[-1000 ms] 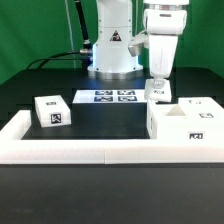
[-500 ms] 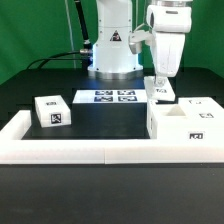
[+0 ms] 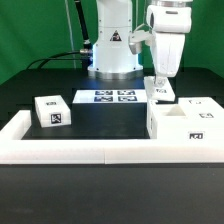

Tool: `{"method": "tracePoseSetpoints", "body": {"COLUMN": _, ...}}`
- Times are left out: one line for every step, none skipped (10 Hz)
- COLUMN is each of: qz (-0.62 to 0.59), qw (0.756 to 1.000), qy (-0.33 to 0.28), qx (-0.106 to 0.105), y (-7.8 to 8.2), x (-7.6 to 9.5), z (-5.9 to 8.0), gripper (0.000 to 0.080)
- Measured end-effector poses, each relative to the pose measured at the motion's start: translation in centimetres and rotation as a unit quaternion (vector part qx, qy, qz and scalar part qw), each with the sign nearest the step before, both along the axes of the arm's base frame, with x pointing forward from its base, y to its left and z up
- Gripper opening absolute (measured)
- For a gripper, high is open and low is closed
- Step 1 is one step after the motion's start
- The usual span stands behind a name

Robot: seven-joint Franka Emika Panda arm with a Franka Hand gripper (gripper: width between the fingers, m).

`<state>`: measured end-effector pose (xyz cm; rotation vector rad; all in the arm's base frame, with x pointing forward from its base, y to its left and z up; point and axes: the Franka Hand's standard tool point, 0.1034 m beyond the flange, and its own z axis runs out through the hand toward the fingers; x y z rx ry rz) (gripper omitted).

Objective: Assemble cabinet

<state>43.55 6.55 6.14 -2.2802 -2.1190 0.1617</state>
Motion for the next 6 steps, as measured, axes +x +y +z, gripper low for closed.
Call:
{"method": "tracePoseSetpoints", "body": {"qz": 0.0, "qw": 1.0, "qy": -0.014, "qx": 0.005, "y": 0.24, "x": 0.18, "z": -0.04, "gripper": 0.007}}
{"method": "tracePoseSetpoints", "body": {"qz": -0.001, "qw": 1.0, "qy": -0.016, "qx": 0.007, "y": 0.33, "x": 0.09, "z": -0.11, "gripper": 0.007}}
{"method": "tracePoseSetpoints", "body": {"qz": -0.001, "qw": 1.0, "qy": -0.018, "qx": 0.007, "y": 0.43, "x": 0.28, "z": -0.02, "gripper": 0.007}}
{"method": "tracePoseSetpoints", "body": {"qz": -0.004, "qw": 1.0, "qy": -0.027, "qx": 0.01, "y": 0.62, "x": 0.48, "z": 0.03, "gripper": 0.007}}
{"method": "tracePoseSetpoints", "body": {"qz": -0.005, "qw": 1.0, "qy": -0.027, "qx": 0.01, "y": 0.53, "x": 0.49, "z": 0.0, "gripper": 0.007}}
{"method": "tracePoseSetpoints", "body": {"qz": -0.006, "qw": 0.999, "qy": -0.037, "qx": 0.014, "y": 0.51, "x": 0.77, "z": 0.04, "gripper": 0.007}}
